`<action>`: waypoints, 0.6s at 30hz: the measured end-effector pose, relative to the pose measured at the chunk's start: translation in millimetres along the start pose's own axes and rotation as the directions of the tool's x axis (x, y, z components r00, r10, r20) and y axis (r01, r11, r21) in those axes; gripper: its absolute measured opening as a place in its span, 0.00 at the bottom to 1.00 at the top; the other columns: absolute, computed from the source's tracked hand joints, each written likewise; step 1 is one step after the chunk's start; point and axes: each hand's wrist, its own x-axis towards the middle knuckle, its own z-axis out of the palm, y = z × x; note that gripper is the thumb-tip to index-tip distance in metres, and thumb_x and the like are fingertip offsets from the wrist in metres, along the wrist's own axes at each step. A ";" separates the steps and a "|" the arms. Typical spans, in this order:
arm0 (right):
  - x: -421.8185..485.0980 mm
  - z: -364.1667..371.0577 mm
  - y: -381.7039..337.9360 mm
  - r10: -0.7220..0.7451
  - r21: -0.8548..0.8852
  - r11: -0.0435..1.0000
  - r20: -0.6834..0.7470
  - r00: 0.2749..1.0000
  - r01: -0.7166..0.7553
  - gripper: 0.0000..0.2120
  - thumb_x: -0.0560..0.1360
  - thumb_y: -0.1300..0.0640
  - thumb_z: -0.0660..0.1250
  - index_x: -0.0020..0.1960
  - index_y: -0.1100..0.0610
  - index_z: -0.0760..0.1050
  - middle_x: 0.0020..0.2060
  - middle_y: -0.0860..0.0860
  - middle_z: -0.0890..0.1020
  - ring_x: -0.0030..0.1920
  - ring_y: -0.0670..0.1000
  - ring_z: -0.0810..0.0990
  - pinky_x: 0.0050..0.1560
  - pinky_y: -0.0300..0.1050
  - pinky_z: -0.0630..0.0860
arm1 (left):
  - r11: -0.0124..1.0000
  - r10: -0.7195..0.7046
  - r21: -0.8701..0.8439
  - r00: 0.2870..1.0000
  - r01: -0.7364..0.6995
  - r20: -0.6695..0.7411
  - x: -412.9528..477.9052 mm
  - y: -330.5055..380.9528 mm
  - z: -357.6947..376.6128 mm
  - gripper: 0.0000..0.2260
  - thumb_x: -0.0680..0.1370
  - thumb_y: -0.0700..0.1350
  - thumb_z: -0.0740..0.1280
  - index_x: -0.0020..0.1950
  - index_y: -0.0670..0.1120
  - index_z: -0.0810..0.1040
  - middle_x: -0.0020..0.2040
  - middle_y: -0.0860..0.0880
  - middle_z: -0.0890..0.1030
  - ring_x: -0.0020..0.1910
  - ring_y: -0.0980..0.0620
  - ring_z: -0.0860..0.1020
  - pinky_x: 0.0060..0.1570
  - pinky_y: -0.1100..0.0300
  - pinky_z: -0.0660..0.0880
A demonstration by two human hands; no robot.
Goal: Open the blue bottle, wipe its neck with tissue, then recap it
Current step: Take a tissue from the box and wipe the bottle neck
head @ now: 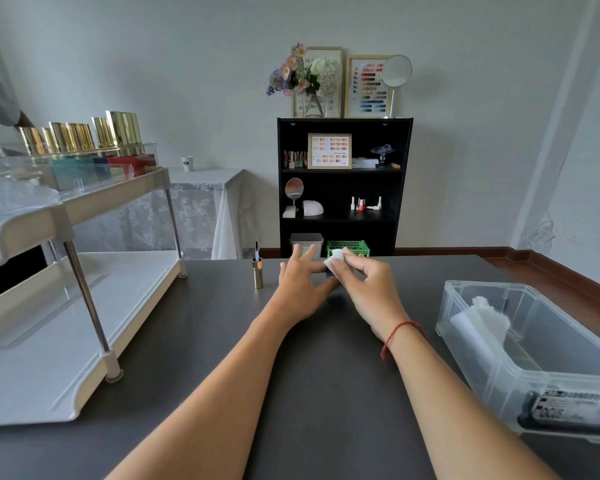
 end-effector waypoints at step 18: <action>1.1 -5.6 -0.4 -0.026 0.029 0.999 -0.150 0.988 0.030 0.11 0.75 0.54 0.67 0.55 0.56 0.81 0.65 0.50 0.76 0.73 0.48 0.62 0.70 0.45 0.59 | 0.999 -0.032 -0.008 0.999 0.032 0.021 1.3 2.7 0.3 0.17 0.78 0.51 0.65 0.67 0.54 0.75 0.79 0.49 0.55 0.78 0.48 0.40 0.75 0.41 0.38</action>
